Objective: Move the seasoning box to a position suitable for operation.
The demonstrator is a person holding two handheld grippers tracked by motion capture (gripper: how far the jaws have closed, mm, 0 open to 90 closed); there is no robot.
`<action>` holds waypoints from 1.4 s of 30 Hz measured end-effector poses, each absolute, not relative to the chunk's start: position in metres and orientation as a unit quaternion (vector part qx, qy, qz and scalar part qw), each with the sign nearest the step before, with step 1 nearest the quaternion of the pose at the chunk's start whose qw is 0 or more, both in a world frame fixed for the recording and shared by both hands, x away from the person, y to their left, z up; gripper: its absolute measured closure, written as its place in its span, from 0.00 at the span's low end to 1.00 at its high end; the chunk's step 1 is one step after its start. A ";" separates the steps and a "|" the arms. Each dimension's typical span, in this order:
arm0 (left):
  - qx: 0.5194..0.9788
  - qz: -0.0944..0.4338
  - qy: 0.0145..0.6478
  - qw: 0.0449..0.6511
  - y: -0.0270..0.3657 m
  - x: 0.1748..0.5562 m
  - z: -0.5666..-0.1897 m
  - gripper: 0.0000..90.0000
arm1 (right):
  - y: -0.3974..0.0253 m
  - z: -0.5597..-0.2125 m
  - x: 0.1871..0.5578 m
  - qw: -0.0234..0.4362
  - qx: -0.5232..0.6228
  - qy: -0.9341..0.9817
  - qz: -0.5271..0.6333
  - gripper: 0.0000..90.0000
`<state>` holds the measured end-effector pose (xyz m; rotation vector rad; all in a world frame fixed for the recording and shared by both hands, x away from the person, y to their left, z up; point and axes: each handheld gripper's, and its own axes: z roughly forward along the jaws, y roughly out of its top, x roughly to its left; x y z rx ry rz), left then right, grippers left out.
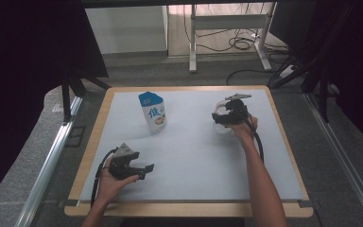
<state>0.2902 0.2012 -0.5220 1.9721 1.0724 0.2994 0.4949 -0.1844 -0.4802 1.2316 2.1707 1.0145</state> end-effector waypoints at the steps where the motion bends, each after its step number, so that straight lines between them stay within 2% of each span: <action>1: 0.788 0.120 0.429 0.425 0.201 0.290 -0.522 0.18 | -0.184 -0.480 0.495 0.222 0.446 0.786 0.367 0.12; 15: 0.791 0.118 0.427 0.421 0.200 0.291 -0.524 0.18 | -0.190 -0.467 0.481 0.226 0.417 0.798 0.372 0.13; 27: 0.795 0.115 0.424 0.419 0.199 0.290 -0.525 0.18 | -0.188 -0.450 0.458 0.210 0.379 0.818 0.379 0.13; 42: 0.794 0.115 0.427 0.417 0.200 0.290 -0.526 0.18 | -0.192 -0.455 0.424 0.181 0.351 0.835 0.382 0.13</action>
